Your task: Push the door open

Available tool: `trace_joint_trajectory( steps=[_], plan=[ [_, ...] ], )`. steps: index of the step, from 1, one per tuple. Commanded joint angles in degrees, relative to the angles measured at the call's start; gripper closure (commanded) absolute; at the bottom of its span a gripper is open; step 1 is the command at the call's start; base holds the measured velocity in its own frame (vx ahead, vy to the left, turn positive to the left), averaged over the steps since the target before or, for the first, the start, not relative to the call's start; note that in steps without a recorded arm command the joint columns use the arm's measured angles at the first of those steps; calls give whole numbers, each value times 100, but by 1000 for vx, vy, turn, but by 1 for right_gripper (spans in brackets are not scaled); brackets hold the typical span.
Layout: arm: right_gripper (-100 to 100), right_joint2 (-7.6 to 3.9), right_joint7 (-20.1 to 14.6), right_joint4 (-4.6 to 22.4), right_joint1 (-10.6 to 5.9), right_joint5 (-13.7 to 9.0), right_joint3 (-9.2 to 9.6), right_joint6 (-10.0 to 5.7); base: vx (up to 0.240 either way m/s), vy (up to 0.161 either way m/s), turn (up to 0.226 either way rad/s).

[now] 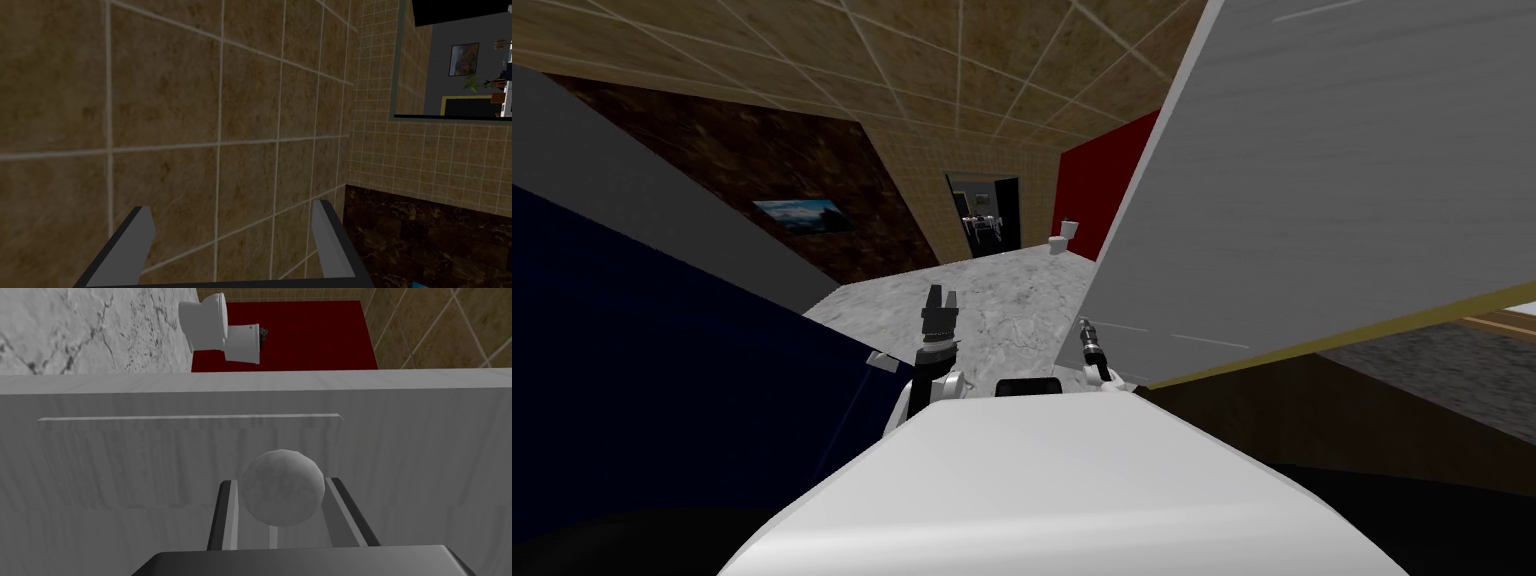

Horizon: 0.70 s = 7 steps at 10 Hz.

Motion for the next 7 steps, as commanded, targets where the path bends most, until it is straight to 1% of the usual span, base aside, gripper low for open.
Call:
trace_joint_trajectory(
  steps=[1, 2, 3, 4, 7],
  plan=[
    [100, -101, 57, 286, -204, -57, -109, -231, 56, 8, -7],
    [100, -101, 57, 376, -204, -57, -109, -231, 14, -12, 15],
    [100, -112, 126, 390, -209, -146, -237, -213, 129, 41, -61],
    [100, -115, 143, 393, -211, -167, -267, -208, 187, 68, -74],
    [100, -130, 236, 412, -218, -288, -440, -184, 191, 67, -73]
  ],
)
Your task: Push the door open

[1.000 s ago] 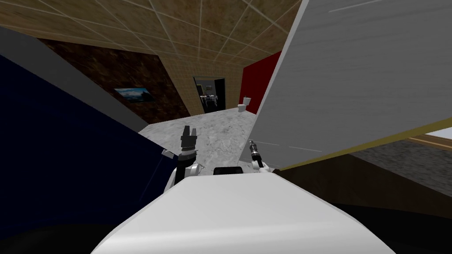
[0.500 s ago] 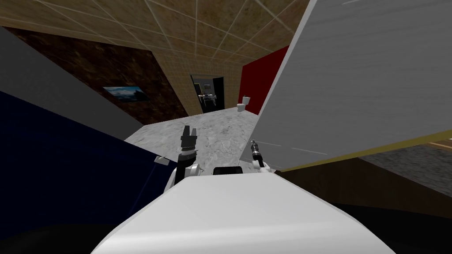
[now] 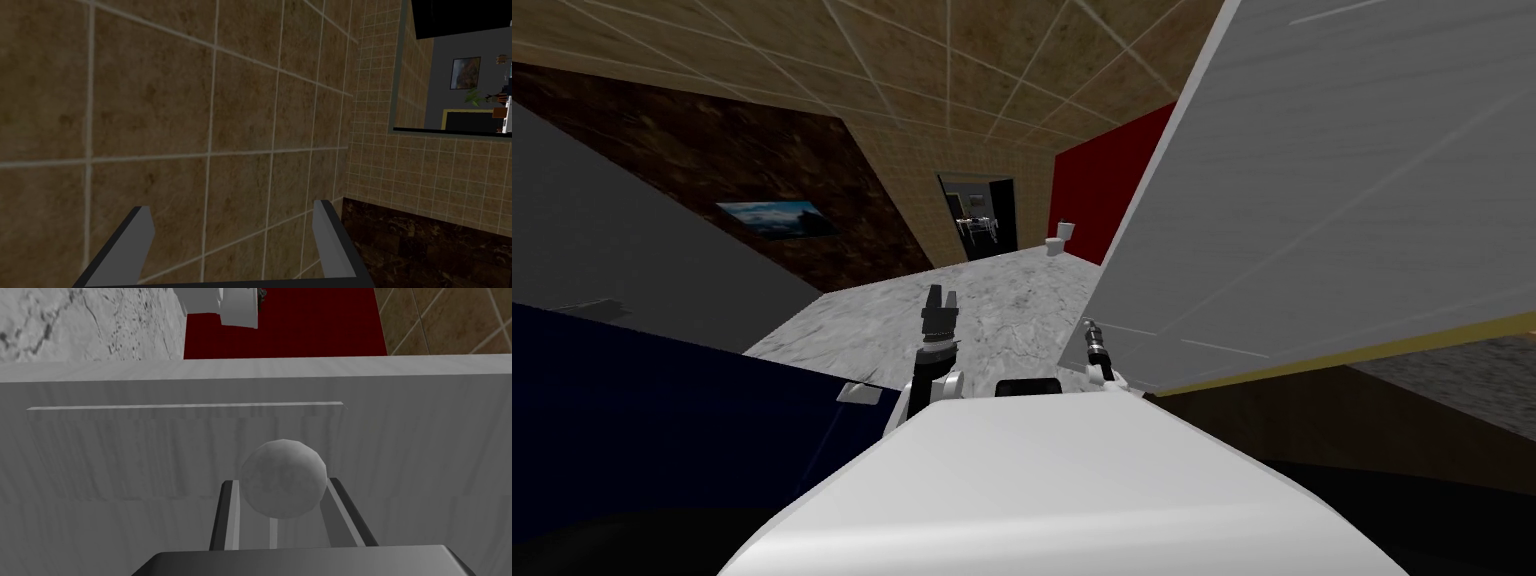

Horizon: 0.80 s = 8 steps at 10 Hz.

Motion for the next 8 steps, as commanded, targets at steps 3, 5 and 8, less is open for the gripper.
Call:
trace_joint_trajectory(
  steps=[3, 5, 8],
  plan=[
    [100, -26, 119, -78, 12, -136, -209, 29, 197, 49, -55],
    [100, -35, 172, -68, 8, -204, -307, 43, 208, 46, -51],
    [100, -65, 218, -41, 15, -270, -430, 41, 122, 25, -44]
  ],
)
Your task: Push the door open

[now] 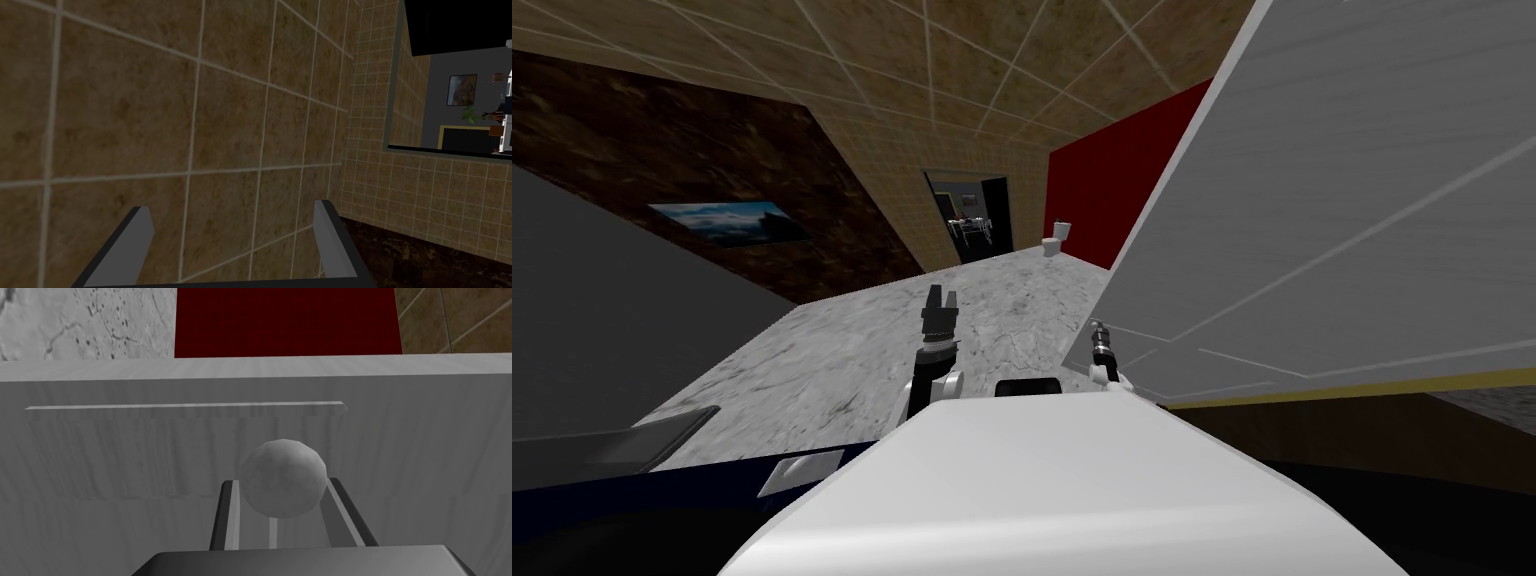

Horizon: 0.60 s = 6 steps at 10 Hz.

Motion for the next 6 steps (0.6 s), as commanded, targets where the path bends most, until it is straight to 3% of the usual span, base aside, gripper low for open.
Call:
trace_joint_trajectory(
  steps=[1, 6],
  plan=[
    [100, -8, 39, -44, 12, -46, -89, 22, 189, 12, -56],
    [100, -39, 149, -28, 39, -196, -380, 25, 213, 8, -42]
  ],
)
